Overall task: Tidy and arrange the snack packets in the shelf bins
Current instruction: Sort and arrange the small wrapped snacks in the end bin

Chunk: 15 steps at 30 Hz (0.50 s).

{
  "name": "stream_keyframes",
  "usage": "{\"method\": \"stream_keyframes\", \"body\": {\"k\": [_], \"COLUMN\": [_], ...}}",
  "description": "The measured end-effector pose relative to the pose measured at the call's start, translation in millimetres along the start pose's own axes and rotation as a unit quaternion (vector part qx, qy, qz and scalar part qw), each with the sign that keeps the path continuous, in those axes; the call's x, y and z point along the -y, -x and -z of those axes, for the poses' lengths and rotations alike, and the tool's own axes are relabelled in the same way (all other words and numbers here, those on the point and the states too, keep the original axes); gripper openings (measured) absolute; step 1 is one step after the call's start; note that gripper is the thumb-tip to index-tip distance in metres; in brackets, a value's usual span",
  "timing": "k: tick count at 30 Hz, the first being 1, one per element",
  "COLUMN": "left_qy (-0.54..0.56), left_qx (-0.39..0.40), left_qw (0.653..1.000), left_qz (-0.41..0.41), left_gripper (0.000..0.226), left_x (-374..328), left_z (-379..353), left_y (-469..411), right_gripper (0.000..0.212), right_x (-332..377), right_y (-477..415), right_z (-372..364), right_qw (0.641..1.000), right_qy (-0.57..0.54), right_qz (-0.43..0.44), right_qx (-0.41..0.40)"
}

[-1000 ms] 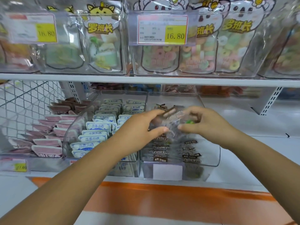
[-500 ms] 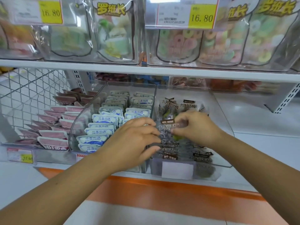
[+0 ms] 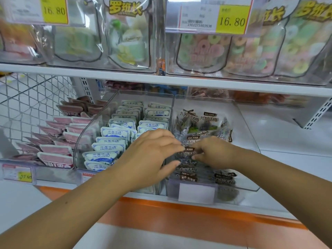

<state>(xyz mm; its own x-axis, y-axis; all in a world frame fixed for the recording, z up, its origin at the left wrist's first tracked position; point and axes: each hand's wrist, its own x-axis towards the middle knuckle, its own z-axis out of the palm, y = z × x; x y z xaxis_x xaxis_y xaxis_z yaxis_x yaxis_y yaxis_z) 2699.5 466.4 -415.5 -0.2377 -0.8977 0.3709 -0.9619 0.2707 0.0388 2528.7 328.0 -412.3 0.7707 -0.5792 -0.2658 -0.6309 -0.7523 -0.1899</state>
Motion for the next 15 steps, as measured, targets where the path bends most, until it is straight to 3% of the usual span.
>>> {"method": "stream_keyframes", "body": {"k": [4, 7, 9, 11, 13, 15], "left_qy": [-0.037, -0.03, -0.028, -0.03, -0.039, -0.05], "left_qx": [0.041, 0.058, 0.066, 0.073, 0.076, 0.086], "left_qw": [0.998, 0.998, 0.997, 0.997, 0.996, 0.995], "left_qz": [0.015, 0.009, 0.009, 0.008, 0.007, 0.009], "left_gripper": [0.047, 0.048, 0.048, 0.048, 0.048, 0.049], "left_x": [-7, -4, -3, -3, -4, -4], "left_z": [-2, -5, -5, -4, -3, -1], "left_y": [-19, -27, -28, -27, -27, -28], "right_gripper": [0.036, 0.025, 0.027, 0.038, 0.033, 0.024], "right_x": [0, -9, -22, -34, -37, -31], "right_y": [13, 15, 8, -6, -23, -34], "right_z": [15, 39, 52, 57, 48, 31], "right_qw": [0.997, 0.993, 0.989, 0.997, 0.999, 0.999], "right_qy": [-0.006, -0.067, -0.05, 0.005, 0.04, 0.031], "right_qz": [0.024, 0.023, 0.016, -0.005, -0.028, -0.024], "right_qx": [0.068, -0.093, -0.137, -0.071, 0.006, 0.003]}}
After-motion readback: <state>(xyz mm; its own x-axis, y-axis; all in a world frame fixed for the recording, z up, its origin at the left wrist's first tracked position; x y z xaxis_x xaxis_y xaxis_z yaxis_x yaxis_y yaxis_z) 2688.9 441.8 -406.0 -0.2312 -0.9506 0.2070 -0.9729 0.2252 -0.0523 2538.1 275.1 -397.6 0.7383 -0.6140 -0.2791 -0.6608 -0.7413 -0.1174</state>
